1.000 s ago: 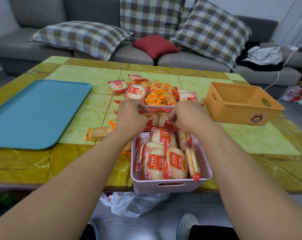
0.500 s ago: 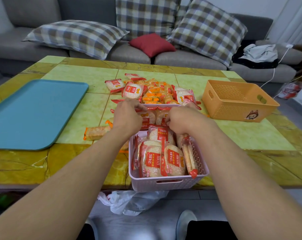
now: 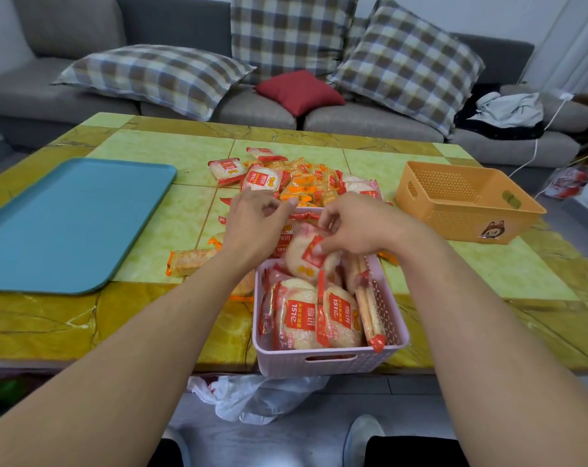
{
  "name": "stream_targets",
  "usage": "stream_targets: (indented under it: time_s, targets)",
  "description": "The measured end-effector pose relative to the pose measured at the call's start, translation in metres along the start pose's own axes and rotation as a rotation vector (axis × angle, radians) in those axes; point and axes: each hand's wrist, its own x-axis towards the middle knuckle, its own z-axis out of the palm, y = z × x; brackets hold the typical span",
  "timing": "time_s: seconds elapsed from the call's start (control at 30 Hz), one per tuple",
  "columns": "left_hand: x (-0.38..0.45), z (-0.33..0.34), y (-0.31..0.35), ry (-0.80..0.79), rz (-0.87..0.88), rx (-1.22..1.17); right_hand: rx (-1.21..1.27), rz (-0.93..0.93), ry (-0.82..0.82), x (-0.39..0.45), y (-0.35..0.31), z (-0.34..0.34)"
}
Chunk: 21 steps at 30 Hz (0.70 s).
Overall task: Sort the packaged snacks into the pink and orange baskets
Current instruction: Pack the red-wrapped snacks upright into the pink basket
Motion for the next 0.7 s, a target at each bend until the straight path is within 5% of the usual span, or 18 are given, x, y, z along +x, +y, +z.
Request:
stream_targets:
  time_s: [0.17, 0.37, 0.7]
  targets:
    - [-0.007, -0.015, 0.014, -0.058, -0.028, -0.115, 0.230, 0.059, 0.232, -0.005, 0.000, -0.013]
    - [-0.012, -0.023, 0.015, 0.034, -0.041, -0.211, 0.014, 0.091, 0.101, 0.001, -0.010, 0.004]
    - [-0.006, -0.021, 0.001, -0.055, 0.021, 0.113, -0.370, 0.121, -0.208, 0.002, -0.019, 0.027]
